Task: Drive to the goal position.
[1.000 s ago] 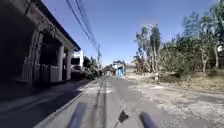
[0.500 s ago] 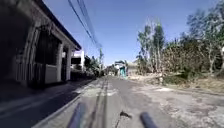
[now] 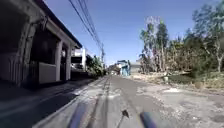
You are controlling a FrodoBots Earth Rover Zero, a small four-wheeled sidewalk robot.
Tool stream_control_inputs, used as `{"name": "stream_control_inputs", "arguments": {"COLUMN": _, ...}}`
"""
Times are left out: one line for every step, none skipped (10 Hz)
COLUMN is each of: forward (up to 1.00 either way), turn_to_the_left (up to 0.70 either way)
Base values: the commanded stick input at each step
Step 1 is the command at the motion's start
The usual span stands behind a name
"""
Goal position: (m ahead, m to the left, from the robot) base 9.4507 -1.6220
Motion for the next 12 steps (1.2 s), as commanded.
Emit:
{"name": "stream_control_inputs", "arguments": {"forward": 0.85, "turn_to_the_left": 0.00}}
{"name": "stream_control_inputs", "arguments": {"forward": 0.85, "turn_to_the_left": 0.00}}
{"name": "stream_control_inputs", "arguments": {"forward": 0.85, "turn_to_the_left": 0.00}}
{"name": "stream_control_inputs", "arguments": {"forward": 0.85, "turn_to_the_left": 0.00}}
{"name": "stream_control_inputs", "arguments": {"forward": 0.85, "turn_to_the_left": 0.00}}
{"name": "stream_control_inputs", "arguments": {"forward": 0.85, "turn_to_the_left": 0.00}}
{"name": "stream_control_inputs", "arguments": {"forward": 0.85, "turn_to_the_left": 0.00}}
{"name": "stream_control_inputs", "arguments": {"forward": 0.85, "turn_to_the_left": 0.00}}
{"name": "stream_control_inputs", "arguments": {"forward": 0.85, "turn_to_the_left": 0.00}}
{"name": "stream_control_inputs", "arguments": {"forward": 0.85, "turn_to_the_left": 0.00}}
{"name": "stream_control_inputs", "arguments": {"forward": 0.85, "turn_to_the_left": 0.00}}
{"name": "stream_control_inputs", "arguments": {"forward": 0.85, "turn_to_the_left": 0.00}}
